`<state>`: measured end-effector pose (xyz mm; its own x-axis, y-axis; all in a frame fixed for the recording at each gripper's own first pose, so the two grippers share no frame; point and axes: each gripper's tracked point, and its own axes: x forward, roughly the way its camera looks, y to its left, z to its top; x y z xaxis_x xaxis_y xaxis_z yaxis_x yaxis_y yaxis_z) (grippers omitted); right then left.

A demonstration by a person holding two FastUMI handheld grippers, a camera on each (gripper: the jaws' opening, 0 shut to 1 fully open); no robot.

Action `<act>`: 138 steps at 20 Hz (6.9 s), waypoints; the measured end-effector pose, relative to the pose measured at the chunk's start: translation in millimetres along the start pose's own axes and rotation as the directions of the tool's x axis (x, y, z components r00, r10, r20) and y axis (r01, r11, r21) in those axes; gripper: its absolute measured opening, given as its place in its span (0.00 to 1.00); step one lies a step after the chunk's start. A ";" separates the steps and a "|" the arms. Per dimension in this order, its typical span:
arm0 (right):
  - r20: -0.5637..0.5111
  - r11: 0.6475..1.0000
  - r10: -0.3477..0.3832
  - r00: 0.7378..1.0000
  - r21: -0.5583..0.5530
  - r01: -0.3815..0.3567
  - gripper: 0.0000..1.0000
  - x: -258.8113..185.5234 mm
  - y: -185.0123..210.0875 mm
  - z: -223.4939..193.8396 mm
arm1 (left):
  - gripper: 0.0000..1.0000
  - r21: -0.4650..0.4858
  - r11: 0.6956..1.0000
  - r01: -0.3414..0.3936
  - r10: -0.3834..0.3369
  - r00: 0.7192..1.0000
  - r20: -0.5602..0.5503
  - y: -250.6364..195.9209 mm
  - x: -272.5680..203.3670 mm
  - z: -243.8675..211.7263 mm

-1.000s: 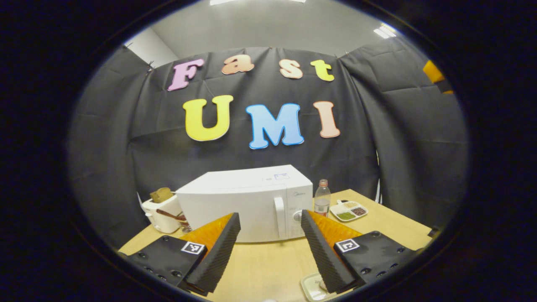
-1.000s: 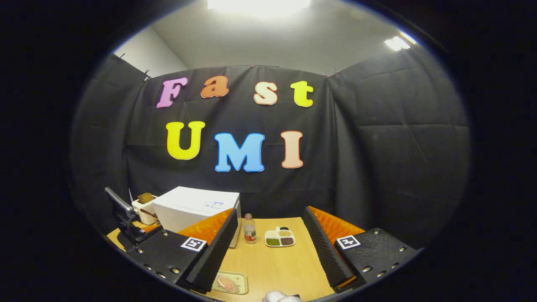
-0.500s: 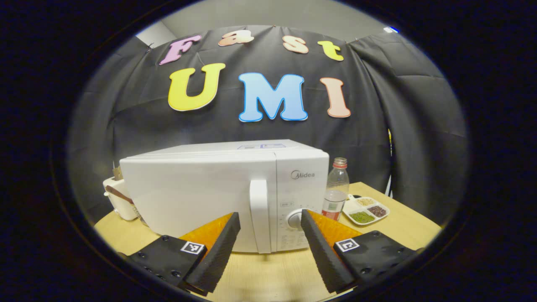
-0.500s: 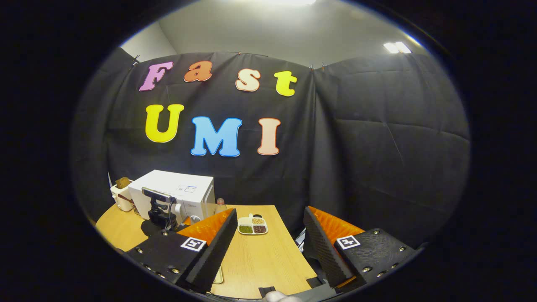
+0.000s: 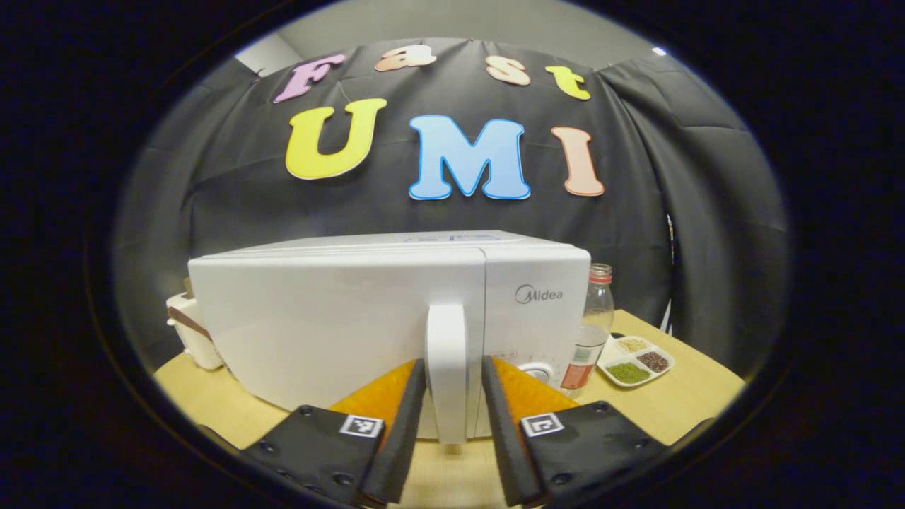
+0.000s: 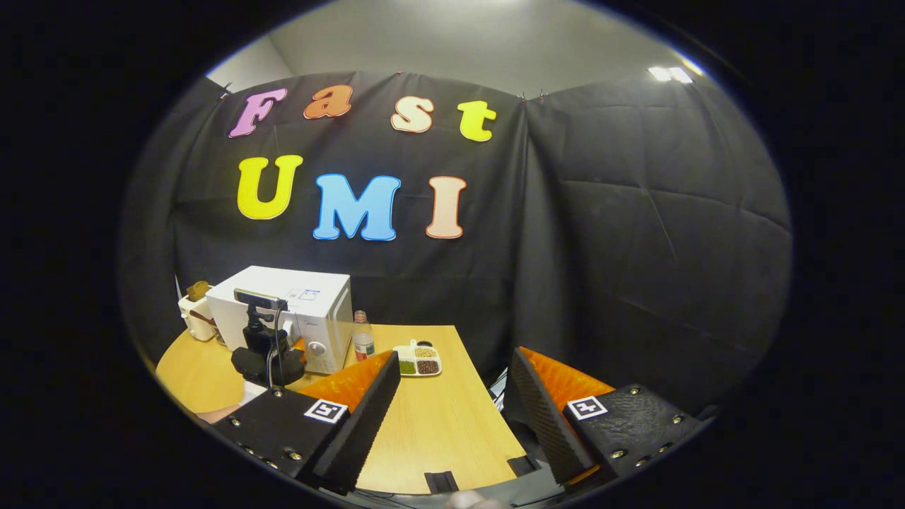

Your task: Open the microwave oven with the left hand, put the food in, and close the microwave oven.

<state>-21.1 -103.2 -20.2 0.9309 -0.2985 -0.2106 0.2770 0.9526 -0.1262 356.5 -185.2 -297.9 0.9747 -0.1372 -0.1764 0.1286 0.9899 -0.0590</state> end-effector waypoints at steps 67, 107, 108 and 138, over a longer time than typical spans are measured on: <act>-0.048 0.852 0.521 0.852 -0.023 -0.522 0.97 -96.2 201.4 -22.5 | 0.95 0.119 0.920 -0.372 0.382 0.921 -0.072 378.7 -354.0 -75.1; -0.590 0.753 0.500 0.634 -0.064 -0.654 0.98 64.4 250.7 -343.7 | 0.97 0.061 0.995 -0.078 0.070 0.990 0.122 172.9 -427.2 186.8; -0.599 0.753 0.496 0.629 -0.065 -0.655 0.98 67.6 255.1 -347.9 | 0.98 0.058 0.996 -0.074 0.066 0.991 0.117 174.9 -424.6 185.3; -0.434 0.688 0.725 0.535 0.456 -0.564 0.59 76.1 378.8 -198.6 | 0.98 0.033 0.998 -0.053 0.050 0.996 0.067 245.7 -375.2 147.5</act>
<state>107.3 223.2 -276.5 0.5953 0.5057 -0.6244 -0.2263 0.8512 0.4736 49.3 114.6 -101.3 0.9900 -0.0844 -0.1128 0.0829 0.9964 -0.0176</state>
